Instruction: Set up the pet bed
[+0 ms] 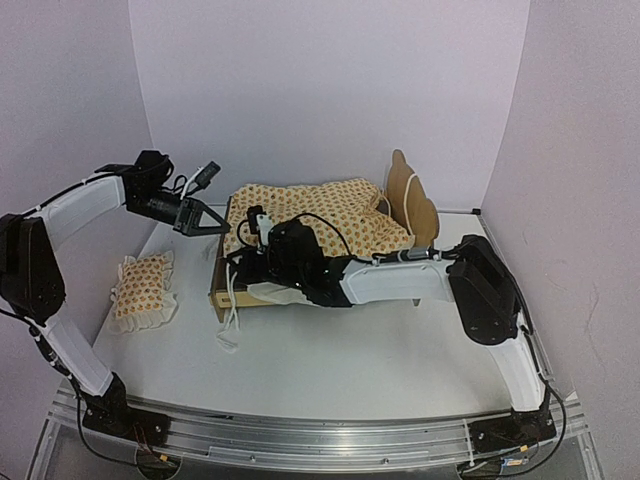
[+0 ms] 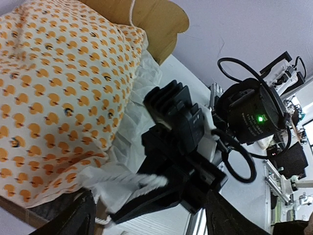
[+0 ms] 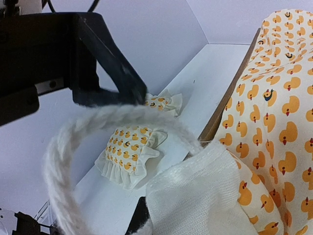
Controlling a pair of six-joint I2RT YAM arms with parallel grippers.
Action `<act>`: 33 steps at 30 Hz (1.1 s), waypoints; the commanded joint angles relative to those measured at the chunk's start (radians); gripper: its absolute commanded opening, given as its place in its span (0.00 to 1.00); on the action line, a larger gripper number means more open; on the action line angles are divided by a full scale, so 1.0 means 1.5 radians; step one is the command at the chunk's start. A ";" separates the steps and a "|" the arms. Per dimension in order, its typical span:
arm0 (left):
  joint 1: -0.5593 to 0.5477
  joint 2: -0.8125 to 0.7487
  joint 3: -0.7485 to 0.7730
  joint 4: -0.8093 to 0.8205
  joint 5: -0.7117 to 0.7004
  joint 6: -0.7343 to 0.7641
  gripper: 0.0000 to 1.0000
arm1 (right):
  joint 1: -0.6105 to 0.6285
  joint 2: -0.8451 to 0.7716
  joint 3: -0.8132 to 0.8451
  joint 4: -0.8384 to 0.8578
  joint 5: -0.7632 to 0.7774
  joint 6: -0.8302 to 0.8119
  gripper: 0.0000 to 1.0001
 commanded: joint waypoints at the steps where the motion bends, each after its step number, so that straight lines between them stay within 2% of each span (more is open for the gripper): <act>1: 0.076 -0.057 0.057 -0.063 -0.024 0.101 0.84 | -0.025 -0.051 0.002 0.030 -0.025 0.047 0.00; 3: 0.079 -0.087 0.019 -0.082 -0.054 0.151 0.84 | -0.036 -0.053 -0.006 0.030 -0.037 0.080 0.00; 4: 0.078 -0.112 -0.027 -0.068 -0.070 0.163 0.79 | -0.040 -0.055 -0.010 0.030 -0.044 0.089 0.00; 6: 0.065 -0.150 -0.124 0.003 -0.127 0.130 0.59 | -0.041 -0.061 -0.018 0.030 -0.069 0.087 0.00; 8: 0.025 -0.149 -0.177 0.061 -0.191 0.103 0.47 | -0.041 -0.071 -0.033 0.034 -0.074 0.086 0.00; 10: -0.021 -0.116 -0.167 0.098 -0.249 0.094 0.40 | -0.041 -0.082 -0.045 0.038 -0.073 0.081 0.00; 14: -0.072 -0.039 -0.107 0.112 -0.329 0.137 0.38 | -0.041 -0.096 -0.069 0.050 -0.062 0.095 0.00; 19: -0.090 0.008 -0.112 0.142 -0.360 0.146 0.37 | -0.041 -0.096 -0.071 0.072 -0.058 0.111 0.00; 27: -0.105 0.024 -0.105 0.165 -0.294 0.112 0.33 | -0.041 -0.080 -0.056 0.081 -0.065 0.125 0.00; 30: -0.108 0.018 -0.099 0.125 -0.238 0.132 0.31 | -0.041 -0.078 -0.056 0.081 -0.056 0.124 0.00; 33: -0.103 -0.004 -0.103 0.081 -0.236 0.169 0.25 | -0.041 -0.085 -0.061 0.081 -0.046 0.116 0.00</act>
